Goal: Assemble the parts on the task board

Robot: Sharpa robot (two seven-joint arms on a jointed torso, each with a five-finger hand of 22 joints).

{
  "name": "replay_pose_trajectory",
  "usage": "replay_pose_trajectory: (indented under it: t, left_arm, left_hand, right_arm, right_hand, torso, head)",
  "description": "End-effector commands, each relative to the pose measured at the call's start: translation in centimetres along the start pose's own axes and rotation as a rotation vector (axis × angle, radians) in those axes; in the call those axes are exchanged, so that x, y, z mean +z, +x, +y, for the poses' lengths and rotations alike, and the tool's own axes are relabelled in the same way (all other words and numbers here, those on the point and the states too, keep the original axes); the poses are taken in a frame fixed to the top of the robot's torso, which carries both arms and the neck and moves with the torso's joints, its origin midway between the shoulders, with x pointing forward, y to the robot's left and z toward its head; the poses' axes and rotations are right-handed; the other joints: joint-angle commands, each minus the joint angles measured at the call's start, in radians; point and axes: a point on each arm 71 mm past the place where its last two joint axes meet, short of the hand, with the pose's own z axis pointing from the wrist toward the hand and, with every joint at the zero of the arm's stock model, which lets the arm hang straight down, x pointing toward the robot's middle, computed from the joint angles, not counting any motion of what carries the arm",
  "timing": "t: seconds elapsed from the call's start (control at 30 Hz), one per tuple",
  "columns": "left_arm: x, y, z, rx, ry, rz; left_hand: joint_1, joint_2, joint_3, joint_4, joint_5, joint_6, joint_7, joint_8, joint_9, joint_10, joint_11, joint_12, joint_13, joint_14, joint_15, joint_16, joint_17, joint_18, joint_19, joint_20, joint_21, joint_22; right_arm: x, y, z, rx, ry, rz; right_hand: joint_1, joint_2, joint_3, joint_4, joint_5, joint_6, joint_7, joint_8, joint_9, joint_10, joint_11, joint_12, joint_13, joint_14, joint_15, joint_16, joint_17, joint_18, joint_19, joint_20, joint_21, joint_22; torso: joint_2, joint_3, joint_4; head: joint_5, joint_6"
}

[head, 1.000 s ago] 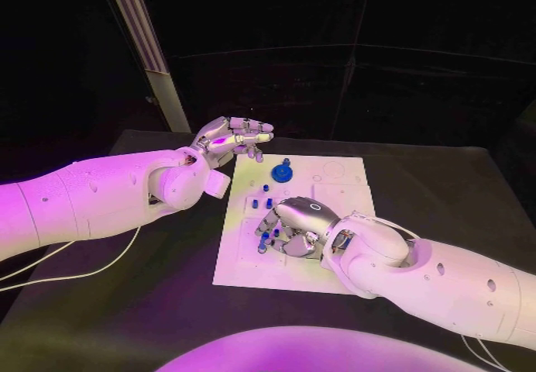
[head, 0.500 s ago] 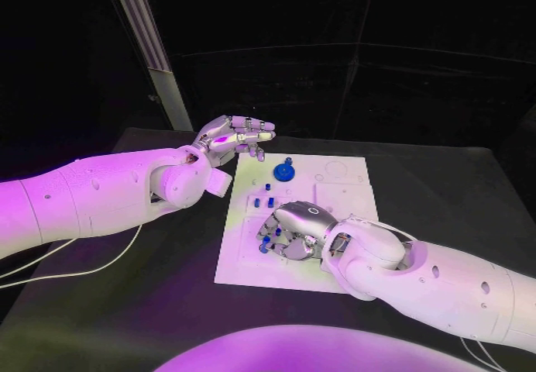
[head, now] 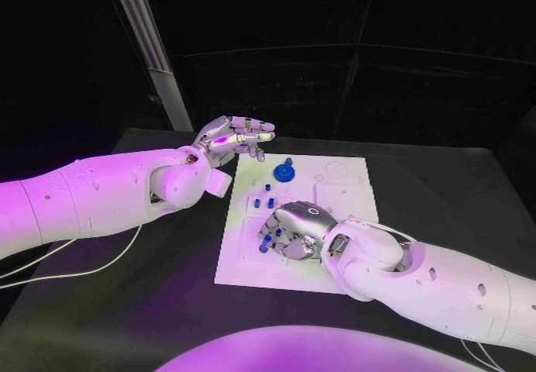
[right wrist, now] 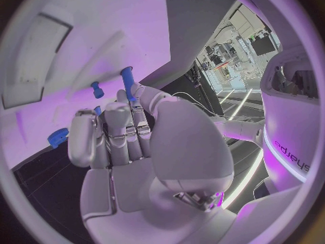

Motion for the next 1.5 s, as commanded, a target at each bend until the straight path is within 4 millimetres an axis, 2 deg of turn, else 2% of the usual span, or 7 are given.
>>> replay_pose_trajectory:
  t: [0.03, 0.7, 0.87, 1.03, 1.2, 1.37, 1.5]
  left_arm:
    - [0.0, 0.1, -0.2, -0.007, 0.012, 0.008]
    - [0.1, 0.1, -0.2, -0.009, 0.008, 0.013]
    - [0.1, 0.2, -0.1, -0.010, 0.007, 0.015]
    - [0.1, 0.2, -0.1, -0.011, 0.004, 0.017]
    - [0.1, 0.1, -0.1, -0.010, 0.003, 0.016]
    - [0.1, 0.1, -0.1, -0.010, 0.002, 0.015]
    - [0.1, 0.0, -0.1, -0.009, 0.001, 0.013]
  left_hand:
    - [-0.006, 0.007, -0.005, -0.001, 0.004, -0.009, 0.000, 0.005, 0.000, -0.010, 0.000, 0.003, -0.001, -0.008, -0.001, 0.004, -0.001, 0.014, -0.001, 0.006, -0.006, -0.001]
    - [-0.006, 0.008, -0.006, 0.000, 0.004, -0.009, 0.001, 0.007, 0.000, -0.010, 0.000, 0.006, 0.000, -0.009, -0.001, 0.005, -0.003, 0.015, -0.001, 0.006, -0.006, -0.002]
    - [-0.006, 0.008, -0.006, 0.000, 0.004, -0.009, 0.001, 0.007, 0.000, -0.010, 0.000, 0.006, 0.000, -0.009, -0.001, 0.005, -0.003, 0.015, -0.001, 0.006, -0.006, -0.002]
    - [-0.007, 0.008, -0.007, 0.000, 0.004, -0.009, 0.001, 0.008, 0.000, -0.010, 0.000, 0.007, 0.000, -0.009, -0.001, 0.006, -0.004, 0.014, -0.001, 0.006, -0.007, -0.002]
    - [-0.007, 0.008, -0.007, 0.000, 0.004, -0.009, 0.001, 0.008, 0.000, -0.010, 0.000, 0.007, 0.000, -0.009, -0.001, 0.006, -0.004, 0.014, -0.001, 0.006, -0.007, -0.002]
    - [-0.007, 0.008, -0.007, 0.000, 0.004, -0.009, 0.001, 0.008, 0.000, -0.010, 0.000, 0.007, 0.000, -0.009, -0.001, 0.006, -0.004, 0.014, -0.001, 0.006, -0.007, -0.002]
    - [-0.007, 0.008, -0.007, 0.000, 0.004, -0.009, 0.001, 0.008, 0.000, -0.010, 0.000, 0.007, 0.000, -0.009, -0.001, 0.006, -0.004, 0.014, -0.001, 0.006, -0.007, -0.002]
  right_arm:
    - [0.1, -0.1, 0.0, -0.013, 0.013, -0.017]
    - [0.3, 0.7, 0.8, -0.040, 0.003, 0.094]
    - [0.3, 0.5, 0.8, -0.035, 0.008, 0.066]
    - [0.3, 0.2, 0.6, -0.027, 0.016, 0.016]
    - [0.2, -0.3, 0.6, -0.008, 0.005, -0.047]
    - [-0.7, -0.9, 0.5, 0.035, -0.016, -0.120]
    - [-2.2, -1.7, -0.1, 0.087, -0.006, -0.169]
  right_hand:
    - [-0.002, 0.006, -0.008, 0.000, 0.005, 0.004, 0.005, -0.001, 0.000, 0.012, -0.008, 0.005, 0.001, 0.007, -0.001, 0.006, 0.002, -0.011, 0.007, 0.003, 0.003, 0.015]
    - [-0.036, -0.001, -0.042, 0.011, 0.011, 0.002, 0.003, -0.007, 0.000, 0.012, -0.009, -0.007, 0.000, 0.004, -0.002, 0.009, -0.002, -0.009, 0.001, 0.003, -0.001, 0.010]
    - [-0.071, -0.027, -0.074, 0.030, 0.015, -0.052, 0.015, -0.026, -0.007, -0.071, 0.011, -0.056, -0.008, -0.015, 0.015, -0.028, -0.054, 0.008, -0.053, 0.014, -0.052, -0.059]
    - [-0.083, -0.044, -0.142, 0.043, -0.010, -0.151, 0.017, -0.025, -0.007, -0.174, 0.027, -0.088, -0.005, -0.061, 0.030, -0.115, -0.167, 0.033, -0.132, 0.030, -0.135, -0.162]
    - [-0.065, -0.038, -0.252, 0.054, -0.015, -0.341, -0.003, -0.028, -0.010, -0.267, 0.046, -0.088, -0.002, -0.097, 0.043, -0.177, -0.247, 0.051, -0.191, 0.045, -0.213, -0.251]
    - [-0.043, -0.022, -0.379, 0.089, 0.003, -0.365, 0.005, -0.028, -0.009, -0.286, 0.045, -0.045, -0.001, -0.095, 0.045, -0.182, -0.262, 0.055, -0.190, 0.044, -0.234, -0.273]
    - [-0.034, -0.008, -0.429, 0.111, 0.017, -0.283, 0.026, -0.016, -0.001, -0.251, 0.034, -0.005, 0.002, -0.080, 0.035, -0.181, -0.269, 0.051, -0.170, 0.039, -0.225, -0.261]
  torso:
    - [0.000, -0.0005, 0.0005]
    - [-0.001, -0.0005, -0.0007]
    - [-0.001, -0.0002, -0.0002]
    - [-0.001, -0.0002, 0.0000]
    - [-0.001, 0.0000, 0.0001]
    - [-0.001, 0.0004, -0.0004]
    - [-0.004, 0.0006, -0.0033]
  head:
    - [0.000, -0.001]
    - [0.003, -0.006]
    - [0.001, -0.005]
    - [0.000, -0.004]
    - [-0.003, 0.001]
    - [-0.007, 0.003]
    - [-0.013, 0.008]
